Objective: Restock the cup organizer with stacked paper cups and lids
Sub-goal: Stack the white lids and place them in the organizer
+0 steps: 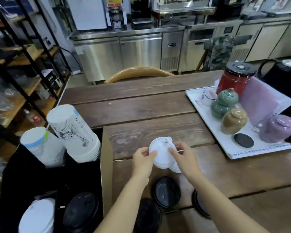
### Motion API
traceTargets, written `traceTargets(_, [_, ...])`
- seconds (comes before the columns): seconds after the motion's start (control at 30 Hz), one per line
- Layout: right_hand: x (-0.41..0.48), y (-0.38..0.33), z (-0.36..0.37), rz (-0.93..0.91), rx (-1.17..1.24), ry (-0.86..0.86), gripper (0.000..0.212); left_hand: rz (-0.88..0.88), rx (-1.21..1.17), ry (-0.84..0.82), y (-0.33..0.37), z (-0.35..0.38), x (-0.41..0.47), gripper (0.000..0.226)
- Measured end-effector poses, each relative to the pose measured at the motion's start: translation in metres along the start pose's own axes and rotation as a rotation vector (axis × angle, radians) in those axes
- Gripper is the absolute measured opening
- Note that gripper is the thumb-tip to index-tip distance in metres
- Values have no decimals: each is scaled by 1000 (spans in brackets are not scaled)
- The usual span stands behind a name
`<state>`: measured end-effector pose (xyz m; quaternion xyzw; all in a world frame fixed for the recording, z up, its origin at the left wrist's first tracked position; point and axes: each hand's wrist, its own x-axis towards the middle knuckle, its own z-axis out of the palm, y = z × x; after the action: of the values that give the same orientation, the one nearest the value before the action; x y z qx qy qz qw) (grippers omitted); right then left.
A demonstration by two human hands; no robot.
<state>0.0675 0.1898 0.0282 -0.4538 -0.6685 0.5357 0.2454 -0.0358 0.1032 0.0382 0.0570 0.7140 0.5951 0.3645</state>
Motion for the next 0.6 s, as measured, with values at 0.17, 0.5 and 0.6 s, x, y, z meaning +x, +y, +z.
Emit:
traceTargets(0.17, [15,10,-32,43,-37,68,17,-30,77,-108,2,36,14,9])
traceTargets(0.5, [31,41,-36,138,-154,51,19,-153,160,-102,-21,61,32,15])
traceTargets(0.6, [35,47,-33,148,-205,31,21,-162,177,-114,-27,58,35,13])
